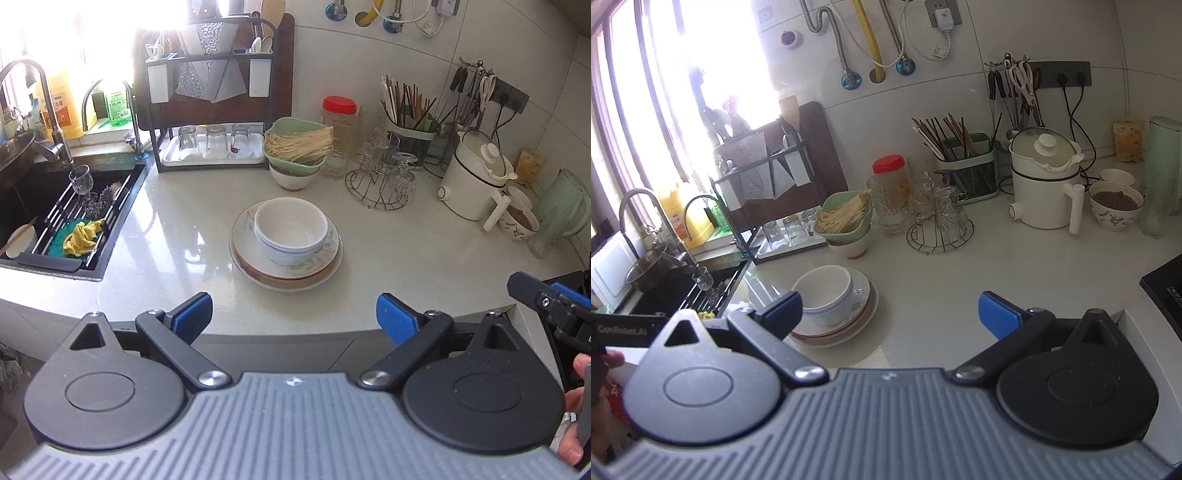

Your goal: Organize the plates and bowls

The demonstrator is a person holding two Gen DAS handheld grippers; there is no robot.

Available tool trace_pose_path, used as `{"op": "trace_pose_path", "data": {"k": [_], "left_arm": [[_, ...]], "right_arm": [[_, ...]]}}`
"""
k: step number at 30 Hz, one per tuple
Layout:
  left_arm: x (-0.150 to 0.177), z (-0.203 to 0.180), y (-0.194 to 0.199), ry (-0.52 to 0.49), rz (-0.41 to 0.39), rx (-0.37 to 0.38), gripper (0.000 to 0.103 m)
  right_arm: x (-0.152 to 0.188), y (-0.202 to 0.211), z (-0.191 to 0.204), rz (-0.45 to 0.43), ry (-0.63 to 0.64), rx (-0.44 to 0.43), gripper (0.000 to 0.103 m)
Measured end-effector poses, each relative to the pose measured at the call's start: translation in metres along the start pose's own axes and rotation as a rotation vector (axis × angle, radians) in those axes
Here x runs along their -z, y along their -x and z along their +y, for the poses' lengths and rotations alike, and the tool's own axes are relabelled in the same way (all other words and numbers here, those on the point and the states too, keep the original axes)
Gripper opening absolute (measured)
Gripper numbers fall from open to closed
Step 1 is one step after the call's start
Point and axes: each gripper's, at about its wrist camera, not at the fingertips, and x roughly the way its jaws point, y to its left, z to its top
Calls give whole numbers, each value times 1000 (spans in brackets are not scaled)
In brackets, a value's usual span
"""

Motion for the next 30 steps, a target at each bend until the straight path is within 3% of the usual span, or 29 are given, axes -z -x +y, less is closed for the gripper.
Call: {"op": "trace_pose_path", "data": {"k": [30], "left_arm": [[8, 13, 2, 9, 8, -34, 97]], "right_arm": [[10, -2, 6, 21, -3, -41, 103]]}}
